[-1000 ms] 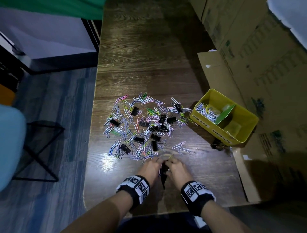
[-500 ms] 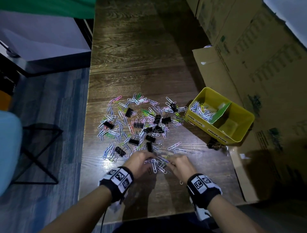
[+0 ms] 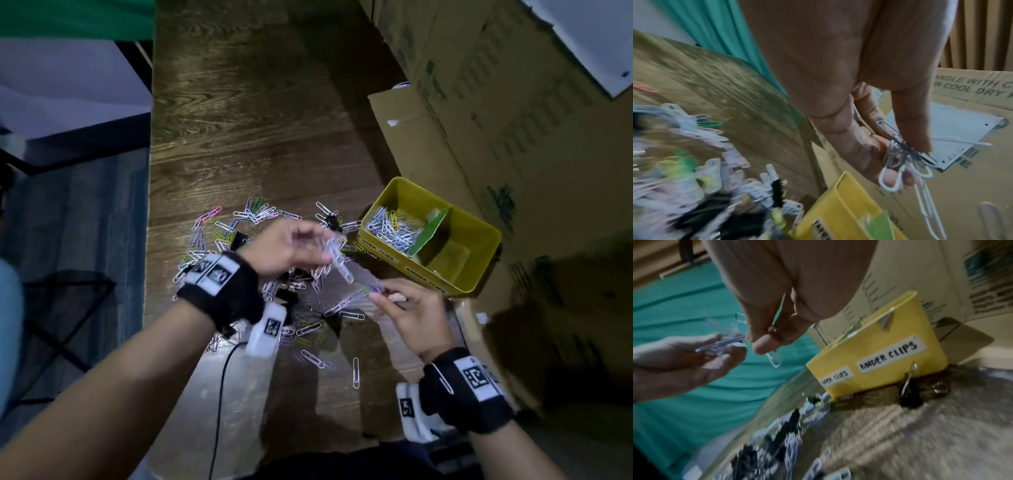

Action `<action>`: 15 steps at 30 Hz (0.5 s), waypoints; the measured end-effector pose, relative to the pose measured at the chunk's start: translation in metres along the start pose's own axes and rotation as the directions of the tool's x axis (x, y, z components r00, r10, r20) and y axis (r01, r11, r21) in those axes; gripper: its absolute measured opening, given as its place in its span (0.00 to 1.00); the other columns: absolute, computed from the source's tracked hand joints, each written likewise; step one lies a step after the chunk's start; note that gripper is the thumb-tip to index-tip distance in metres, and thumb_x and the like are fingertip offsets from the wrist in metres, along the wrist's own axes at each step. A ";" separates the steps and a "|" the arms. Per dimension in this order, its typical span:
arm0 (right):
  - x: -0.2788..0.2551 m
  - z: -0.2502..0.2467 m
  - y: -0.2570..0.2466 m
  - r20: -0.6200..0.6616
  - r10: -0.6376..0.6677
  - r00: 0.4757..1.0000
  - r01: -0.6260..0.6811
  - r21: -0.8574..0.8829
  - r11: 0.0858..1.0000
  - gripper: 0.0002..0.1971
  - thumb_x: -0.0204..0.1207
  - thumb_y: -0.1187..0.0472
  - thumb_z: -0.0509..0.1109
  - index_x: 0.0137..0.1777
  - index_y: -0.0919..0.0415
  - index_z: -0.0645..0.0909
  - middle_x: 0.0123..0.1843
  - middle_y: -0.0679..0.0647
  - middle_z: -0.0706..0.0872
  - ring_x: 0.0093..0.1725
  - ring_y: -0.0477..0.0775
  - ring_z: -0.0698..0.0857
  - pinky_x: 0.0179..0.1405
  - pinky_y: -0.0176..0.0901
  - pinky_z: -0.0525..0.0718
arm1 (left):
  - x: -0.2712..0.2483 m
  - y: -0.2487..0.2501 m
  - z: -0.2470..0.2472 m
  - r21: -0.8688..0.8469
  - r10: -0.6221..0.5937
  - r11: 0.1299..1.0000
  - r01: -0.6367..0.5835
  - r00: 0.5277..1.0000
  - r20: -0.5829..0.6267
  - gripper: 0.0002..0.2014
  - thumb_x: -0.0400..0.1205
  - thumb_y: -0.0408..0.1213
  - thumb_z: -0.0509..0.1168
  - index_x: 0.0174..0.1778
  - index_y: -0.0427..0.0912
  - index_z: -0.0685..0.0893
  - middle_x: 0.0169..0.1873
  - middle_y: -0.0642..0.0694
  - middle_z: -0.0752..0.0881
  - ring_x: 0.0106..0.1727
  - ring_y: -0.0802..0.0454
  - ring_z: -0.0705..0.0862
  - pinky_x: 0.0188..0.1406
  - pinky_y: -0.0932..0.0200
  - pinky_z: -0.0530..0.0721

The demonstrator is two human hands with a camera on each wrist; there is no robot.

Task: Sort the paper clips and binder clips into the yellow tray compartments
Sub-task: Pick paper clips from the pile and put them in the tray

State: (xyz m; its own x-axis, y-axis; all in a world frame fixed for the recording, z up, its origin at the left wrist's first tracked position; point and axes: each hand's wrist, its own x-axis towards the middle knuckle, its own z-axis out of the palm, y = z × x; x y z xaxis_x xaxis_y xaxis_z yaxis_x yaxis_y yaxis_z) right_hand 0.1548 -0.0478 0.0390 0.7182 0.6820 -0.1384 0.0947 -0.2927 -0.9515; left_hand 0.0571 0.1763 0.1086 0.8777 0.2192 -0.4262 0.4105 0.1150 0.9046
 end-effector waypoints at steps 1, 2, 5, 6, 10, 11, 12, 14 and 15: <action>0.003 -0.005 -0.004 -0.034 -0.019 0.999 0.021 0.047 0.999 0.10 0.67 0.52 0.78 0.47 0.52 0.90 0.45 0.51 0.91 0.36 0.55 0.90 0.40 0.51 0.90 | 0.015 0.010 0.003 -0.020 0.018 1.000 -0.018 1.000 -0.012 0.13 0.72 0.21 0.70 0.47 0.42 0.86 0.36 0.47 0.90 0.36 0.52 0.86 0.40 0.59 0.86; 0.006 -0.012 -0.009 -0.061 -0.039 0.997 0.043 0.072 0.996 0.08 0.67 0.53 0.78 0.46 0.48 0.90 0.44 0.49 0.91 0.36 0.54 0.90 0.38 0.47 0.89 | 0.031 0.019 0.009 -0.031 0.031 0.999 -0.032 0.999 -0.027 0.12 0.72 0.20 0.70 0.46 0.39 0.86 0.35 0.44 0.89 0.33 0.53 0.86 0.35 0.61 0.85; 0.020 -0.028 -0.028 -0.139 -0.084 0.987 0.096 0.083 0.992 0.09 0.67 0.60 0.77 0.47 0.50 0.89 0.41 0.49 0.90 0.33 0.50 0.88 0.35 0.35 0.86 | 0.087 0.030 0.029 0.109 0.061 0.993 -0.047 0.990 -0.126 0.11 0.72 0.22 0.72 0.49 0.32 0.85 0.36 0.37 0.87 0.26 0.56 0.82 0.24 0.66 0.79; 0.025 -0.033 -0.035 -0.156 -0.091 0.984 0.105 0.083 0.991 0.09 0.67 0.62 0.77 0.47 0.54 0.88 0.41 0.52 0.90 0.32 0.50 0.87 0.34 0.34 0.86 | 0.104 0.029 0.037 0.157 0.054 0.987 -0.031 0.988 -0.147 0.11 0.71 0.24 0.73 0.48 0.32 0.85 0.34 0.38 0.86 0.24 0.56 0.82 0.23 0.66 0.79; 0.055 -0.056 -0.045 -0.211 -0.105 0.972 0.103 -0.022 0.994 0.10 0.70 0.65 0.77 0.51 0.57 0.87 0.43 0.56 0.90 0.32 0.51 0.88 0.34 0.37 0.87 | 0.156 0.007 0.062 0.407 0.015 0.911 0.065 0.982 -0.191 0.11 0.70 0.34 0.77 0.47 0.42 0.87 0.36 0.45 0.87 0.33 0.52 0.83 0.38 0.59 0.82; 0.065 -0.060 -0.044 -0.228 -0.102 0.968 0.088 -0.070 0.994 0.10 0.70 0.63 0.78 0.51 0.55 0.87 0.42 0.56 0.90 0.32 0.52 0.88 0.35 0.40 0.88 | 0.161 0.002 0.064 0.493 0.005 0.866 0.086 0.983 -0.181 0.13 0.71 0.38 0.76 0.51 0.43 0.87 0.40 0.45 0.88 0.39 0.53 0.84 0.42 0.62 0.80; 0.076 -0.065 -0.041 -0.247 -0.093 0.965 0.065 -0.119 0.991 0.10 0.70 0.62 0.78 0.51 0.55 0.88 0.40 0.56 0.90 0.32 0.52 0.89 0.37 0.43 0.88 | 0.164 -0.002 0.066 0.546 -0.001 0.833 0.095 0.986 -0.169 0.16 0.73 0.40 0.75 0.55 0.43 0.86 0.45 0.45 0.89 0.44 0.53 0.85 0.45 0.64 0.77; 0.099 -0.071 -0.036 -0.252 -0.039 0.967 -0.013 -0.201 0.979 0.09 0.70 0.61 0.78 0.50 0.56 0.89 0.39 0.55 0.91 0.33 0.53 0.90 0.41 0.46 0.88 | 0.163 -0.007 0.066 0.535 0.003 0.840 0.090 0.985 -0.171 0.16 0.76 0.40 0.71 0.60 0.45 0.85 0.48 0.45 0.89 0.48 0.51 0.87 0.46 0.66 0.76; 0.110 -0.072 -0.033 -0.229 0.000 0.973 -0.058 -0.246 0.967 0.09 0.71 0.61 0.78 0.51 0.58 0.89 0.39 0.56 0.91 0.35 0.54 0.90 0.43 0.46 0.89 | 0.160 -0.007 0.065 0.490 0.019 0.868 0.077 0.982 -0.188 0.15 0.77 0.39 0.70 0.60 0.45 0.85 0.46 0.45 0.89 0.45 0.51 0.86 0.44 0.65 0.76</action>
State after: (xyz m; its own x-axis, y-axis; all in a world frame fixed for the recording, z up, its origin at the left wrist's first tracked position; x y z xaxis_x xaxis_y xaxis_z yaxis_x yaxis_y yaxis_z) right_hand 0.2804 -0.0111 0.0754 0.8572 0.5099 -0.0720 0.2194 -0.4881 -0.8448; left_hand 0.2110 0.1472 0.0346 0.8229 0.4000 -0.4036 0.5456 -0.3578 0.7578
